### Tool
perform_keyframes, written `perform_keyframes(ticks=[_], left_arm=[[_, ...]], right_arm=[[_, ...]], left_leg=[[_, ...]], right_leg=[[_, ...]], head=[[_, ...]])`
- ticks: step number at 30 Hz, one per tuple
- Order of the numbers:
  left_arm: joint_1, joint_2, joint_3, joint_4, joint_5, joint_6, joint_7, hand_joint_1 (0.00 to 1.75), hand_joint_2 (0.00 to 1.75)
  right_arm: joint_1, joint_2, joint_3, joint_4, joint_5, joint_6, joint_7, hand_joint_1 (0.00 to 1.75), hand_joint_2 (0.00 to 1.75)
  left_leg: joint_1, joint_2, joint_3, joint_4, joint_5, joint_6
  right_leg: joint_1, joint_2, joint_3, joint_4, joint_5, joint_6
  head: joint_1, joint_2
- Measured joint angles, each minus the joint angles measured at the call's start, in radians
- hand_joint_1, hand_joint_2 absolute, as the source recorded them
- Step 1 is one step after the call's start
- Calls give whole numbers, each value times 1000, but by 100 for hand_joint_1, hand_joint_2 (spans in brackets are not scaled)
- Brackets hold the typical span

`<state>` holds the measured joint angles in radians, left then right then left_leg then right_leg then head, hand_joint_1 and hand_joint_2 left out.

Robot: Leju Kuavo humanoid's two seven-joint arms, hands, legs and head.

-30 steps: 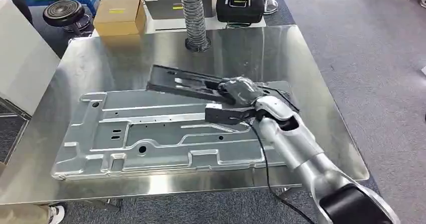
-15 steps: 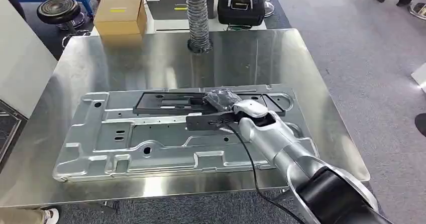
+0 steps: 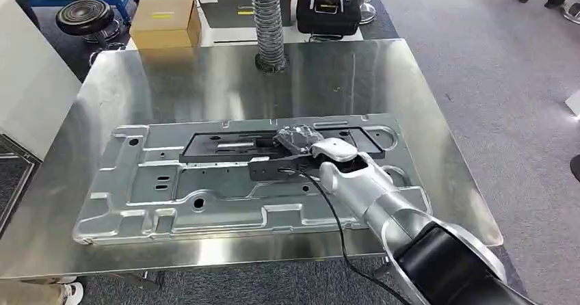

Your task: Take the parts from the cabinet and place them on the table.

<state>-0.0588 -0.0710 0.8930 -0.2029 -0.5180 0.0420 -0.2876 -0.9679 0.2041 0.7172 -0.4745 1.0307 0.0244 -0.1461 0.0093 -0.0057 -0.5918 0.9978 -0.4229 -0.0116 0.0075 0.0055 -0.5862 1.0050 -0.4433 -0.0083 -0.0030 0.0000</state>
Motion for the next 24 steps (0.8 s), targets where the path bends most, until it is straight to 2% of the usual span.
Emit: perform_keyframes(ticks=[1, 2, 3, 4, 5, 6, 7, 9, 10, 11, 12, 14, 15, 16, 17, 18, 19, 20, 21, 22, 24], left_arm=[[0, 0, 0, 0, 0, 0, 0, 0, 175], [0, 1, 2, 0, 2, 3, -3, 0, 175], [1, 1, 3, 0, 4, 20, 0, 0, 175], [1, 2, 3, 0, -5, 22, 3, 0, 0], [3, 2, 3, 0, -8, 21, 1, 0, 0], [4, 2, 3, 0, -14, 23, 0, 0, 0], [4, 2, 3, 0, -15, 26, 0, 0, 0], [2, 2, 3, 0, -25, 29, 6, 0, 0], [0, 2, 3, 0, -27, 29, 9, 0, 0], [-2, 2, 3, 0, -27, 30, 10, 0, 0], [-1, 2, 3, 0, -28, 30, 10, 0, 0], [2, 2, 3, 0, -28, 29, 8, 0, 0], [1, 2, 3, 0, -27, 27, 6, 0, 0], [0, 2, 3, 0, -26, 26, 2, 0, 0], [-1, 2, 5, 0, -24, 25, -3, 0, 0], [-1, 2, 7, 0, -23, 24, -6, 0, 0], [-1, 3, 11, 0, -20, 23, -9, 0, 0], [0, 3, 14, 0, -18, 21, -11, 0, 0], [1, 2, 18, 0, -13, 21, -15, 0, 0], [1, 2, 24, 0, -10, 21, -20, 0, 0], [4, 0, 36, 0, -1, 20, -28, 0, 0]], right_arm=[[0, 1, 1, 1, 0, 0, 0, 0, 0], [0, 6, 4, 6, 0, 1, 0, 0, 0], [2, 20, 7, 17, 0, 2, -6, 0, 0], [12, 30, 11, 30, -3, -2, -11, 0, 0], [18, 32, 11, 35, -9, -5, -16, 0, 0], [22, 32, 11, 38, -19, -8, -23, 0, 0], [24, 34, 11, 40, -28, -10, -30, 0, 0], [22, 40, 7, 39, -67, -12, -63, 0, 0], [21, 42, 2, 39, -84, -12, -74, 0, 0], [20, 44, -3, 37, -98, -11, -84, 0, 0], [21, 47, -8, 33, -115, -9, -97, 0, 0], [22, 49, -31, 17, -186, 12, -142, 0, 0], [24, 49, -45, 2, -223, 21, -172, 0, 0], [24, 49, -69, -22, -276, 32, -199, 0, 0], [26, 49, -87, -46, -322, 32, -218, 0, 0], [40, 45, -108, -81, -367, 26, -233, 0, 0], [60, 36, -130, -125, -428, 21, -244, 0, 0], [86, 27, -152, -182, -481, 10, -245, 0, 0], [114, 15, -170, -239, -526, -7, -251, 0, 0], [150, -2, -193, -319, -588, -40, -257, 0, 0], [209, -32, -229, -459, -669, -124, -275, 0, 0]], left_leg=[[0, 0, 0, -1, 0, 0], [-5, 0, 0, 0, -1, -7], [1, 0, -33, 79, -60, -14], [5, 0, -127, 291, -155, -26], [6, 1, -141, 320, -155, -28], [9, 1, -130, 297, -133, -30], [11, 1, -98, 235, -95, -31], [17, 3, 1, 42, -9, -32], [11, 1, 16, 13, -29, -30], [11, -1, 14, 11, -25, -17], [10, -1, 11, 12, -25, -14], [9, -1, 9, 10, -22, 1], [13, 0, 12, 5, -17, 9], [13, 0, 11, 5, -16, 13], [12, 2, 10, 5, -17, 18], [11, 2, 10, 5, -17, 19], [10, 2, 10, 5, -18, 21], [8, 1, 11, 6, -19, 22], [8, -1, 12, 6, -20, 23], [6, -3, 15, 6, -21, 24], [1, -5, 20, 6, -24, 24]], right_leg=[[0, 0, 0, 0, 0, 0], [-8, -1, 4, -12, 8, -9], [-13, -5, 6, -21, 16, -20], [-13, -5, 3, -20, 16, -20], [-13, -6, 3, -19, 16, -20], [-14, -6, 3, -19, 16, -19], [-14, -6, 4, -17, 14, -17], [-16, -3, 3, -6, 7, -7], [-9, -2, -1, 0, 4, -1], [-9, 0, -5, 2, 5, 4], [-10, 0, -6, 1, 5, 8], [-11, 0, -6, 0, 6, 21], [-15, -1, -9, 10, -4, 26], [-15, -1, -26, 47, -32, 30], [-15, -1, -57, 115, -71, 32], [-15, -1, -97, 204, -110, 35], [-15, -1, -135, 283, -138, 36], [-15, -1, -158, 326, -143, 37], [-15, -1, -155, 315, -125, 35], [-13, -1, -127, 254, -84, 29], [-8, -2, -42, 72, 3, 10]], head=[[0, 0], [1, 0], [-4, 0], [-4, 0], [-4, 0], [-4, 0], [-4, 0], [-4, 0], [-5, 0], [-5, 0], [-5, 0], [-5, 0], [-5, 0], [-1, 0], [-1, 0], [-2, 0], [-1, 0], [-2, 0], [-1, 0], [-1, 0], [-2, 0]])
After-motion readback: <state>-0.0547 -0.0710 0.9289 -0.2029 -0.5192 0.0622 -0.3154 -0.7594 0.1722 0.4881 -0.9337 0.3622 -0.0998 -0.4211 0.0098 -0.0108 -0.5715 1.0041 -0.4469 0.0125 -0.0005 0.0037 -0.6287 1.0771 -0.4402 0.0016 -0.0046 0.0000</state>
